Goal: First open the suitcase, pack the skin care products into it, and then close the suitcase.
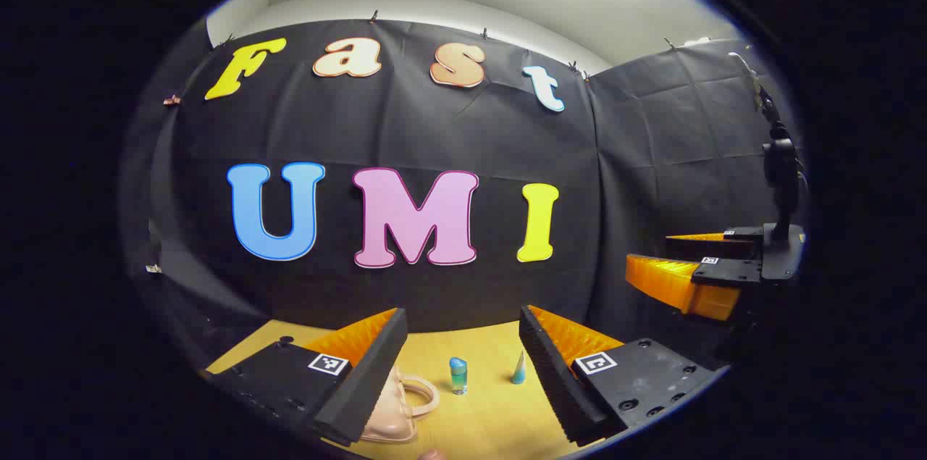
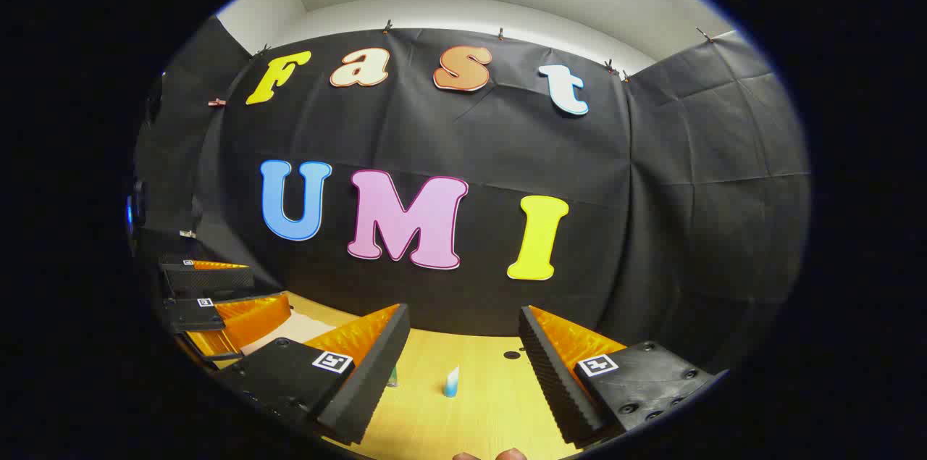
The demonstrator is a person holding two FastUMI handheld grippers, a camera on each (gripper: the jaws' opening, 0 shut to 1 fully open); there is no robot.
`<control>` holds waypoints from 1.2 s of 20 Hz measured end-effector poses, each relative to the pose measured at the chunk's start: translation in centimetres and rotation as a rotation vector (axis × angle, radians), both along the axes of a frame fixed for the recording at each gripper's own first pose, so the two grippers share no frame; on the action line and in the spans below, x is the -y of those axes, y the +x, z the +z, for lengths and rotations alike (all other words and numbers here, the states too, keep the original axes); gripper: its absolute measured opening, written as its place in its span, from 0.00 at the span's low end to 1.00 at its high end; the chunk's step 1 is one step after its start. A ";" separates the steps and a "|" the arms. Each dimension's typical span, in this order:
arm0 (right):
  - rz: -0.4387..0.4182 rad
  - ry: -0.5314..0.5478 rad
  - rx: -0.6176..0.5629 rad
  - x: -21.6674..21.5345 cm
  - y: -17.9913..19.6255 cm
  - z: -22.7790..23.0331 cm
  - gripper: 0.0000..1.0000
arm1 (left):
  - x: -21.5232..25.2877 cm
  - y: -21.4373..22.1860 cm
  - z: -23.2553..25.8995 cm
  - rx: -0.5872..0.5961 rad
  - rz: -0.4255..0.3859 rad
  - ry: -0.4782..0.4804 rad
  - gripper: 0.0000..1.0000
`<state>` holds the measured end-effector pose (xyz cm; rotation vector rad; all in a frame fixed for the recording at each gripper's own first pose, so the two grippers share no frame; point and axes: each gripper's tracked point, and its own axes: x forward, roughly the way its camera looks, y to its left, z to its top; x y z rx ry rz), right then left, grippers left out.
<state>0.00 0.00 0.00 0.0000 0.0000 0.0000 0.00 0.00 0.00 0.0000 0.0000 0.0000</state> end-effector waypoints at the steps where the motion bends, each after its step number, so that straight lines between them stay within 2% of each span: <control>1: -0.010 -0.012 -0.007 0.5 -0.2 -0.2 0.96 | 0.2 0.1 -0.1 -0.015 -0.006 -0.038 0.97; 7: -0.015 -0.011 -0.019 1.0 0.1 -0.7 0.98 | 0.1 0.3 -0.2 -0.025 -0.004 -0.013 0.98; 15: 0.024 -0.022 0.001 -0.5 1.6 -0.4 0.96 | -1.2 0.6 -0.8 -0.029 0.031 0.031 0.98; 22: 0.021 -0.040 0.000 -0.4 1.9 -0.9 0.96 | -1.6 1.6 -2.6 -0.078 0.026 0.004 0.98; 24: 0.004 -0.040 -0.001 0.3 1.9 -1.0 0.96 | -1.7 2.3 -4.1 -0.116 0.000 -0.058 0.98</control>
